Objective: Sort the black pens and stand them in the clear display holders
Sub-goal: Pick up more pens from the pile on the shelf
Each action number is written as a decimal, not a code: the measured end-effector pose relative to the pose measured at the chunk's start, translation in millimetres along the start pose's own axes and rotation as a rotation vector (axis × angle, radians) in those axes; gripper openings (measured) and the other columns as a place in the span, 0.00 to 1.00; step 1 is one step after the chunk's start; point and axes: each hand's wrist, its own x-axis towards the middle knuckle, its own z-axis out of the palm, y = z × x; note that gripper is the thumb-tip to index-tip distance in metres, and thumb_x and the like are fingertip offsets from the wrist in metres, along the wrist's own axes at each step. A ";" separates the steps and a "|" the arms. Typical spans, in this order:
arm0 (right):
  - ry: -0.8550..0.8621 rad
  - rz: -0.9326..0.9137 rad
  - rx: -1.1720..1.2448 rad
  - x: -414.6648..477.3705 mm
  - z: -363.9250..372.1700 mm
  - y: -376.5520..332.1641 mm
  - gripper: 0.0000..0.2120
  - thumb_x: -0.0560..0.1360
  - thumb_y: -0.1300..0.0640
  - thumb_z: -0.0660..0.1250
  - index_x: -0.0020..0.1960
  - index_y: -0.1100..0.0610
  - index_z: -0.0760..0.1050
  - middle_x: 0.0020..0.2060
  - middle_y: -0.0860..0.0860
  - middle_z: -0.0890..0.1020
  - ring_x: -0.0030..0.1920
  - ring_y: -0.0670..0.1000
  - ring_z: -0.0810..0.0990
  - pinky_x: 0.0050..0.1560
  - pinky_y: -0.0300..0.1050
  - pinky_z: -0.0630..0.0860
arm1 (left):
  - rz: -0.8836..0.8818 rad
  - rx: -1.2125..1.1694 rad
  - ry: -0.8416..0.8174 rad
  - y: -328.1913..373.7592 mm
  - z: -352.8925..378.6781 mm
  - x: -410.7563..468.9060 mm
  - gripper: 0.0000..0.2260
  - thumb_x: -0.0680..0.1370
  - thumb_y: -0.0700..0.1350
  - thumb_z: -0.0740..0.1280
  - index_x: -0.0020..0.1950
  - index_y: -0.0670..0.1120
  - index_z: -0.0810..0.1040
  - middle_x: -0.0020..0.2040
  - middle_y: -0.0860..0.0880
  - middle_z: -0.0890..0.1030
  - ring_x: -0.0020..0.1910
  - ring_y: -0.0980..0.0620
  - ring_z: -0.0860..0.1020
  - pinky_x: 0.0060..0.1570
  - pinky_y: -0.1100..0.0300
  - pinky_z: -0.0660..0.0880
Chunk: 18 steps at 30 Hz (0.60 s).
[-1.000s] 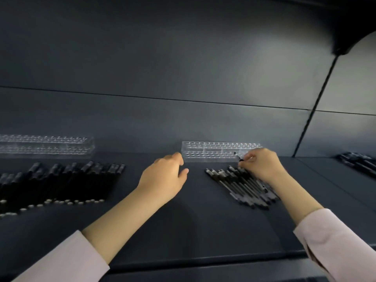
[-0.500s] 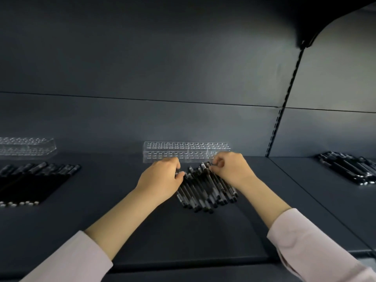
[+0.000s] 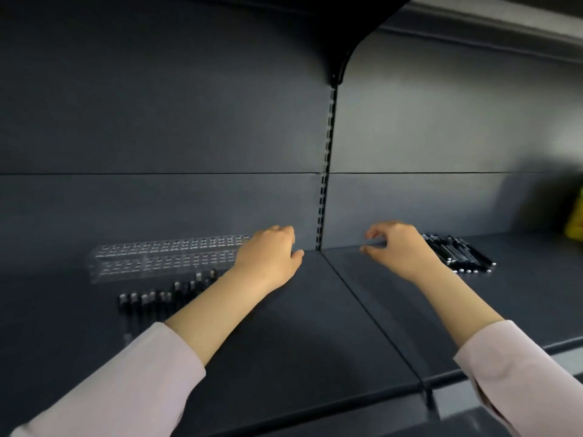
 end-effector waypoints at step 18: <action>-0.077 0.051 0.091 56.8 -15.4 264.9 0.13 0.74 0.51 0.69 0.57 0.55 0.79 0.55 0.53 0.81 0.58 0.55 0.76 0.60 0.48 0.71 | -0.460 -0.365 -0.165 248.8 171.8 142.6 0.34 0.78 0.63 0.61 0.71 0.38 0.63 0.67 0.42 0.72 0.69 0.41 0.67 0.59 0.49 0.73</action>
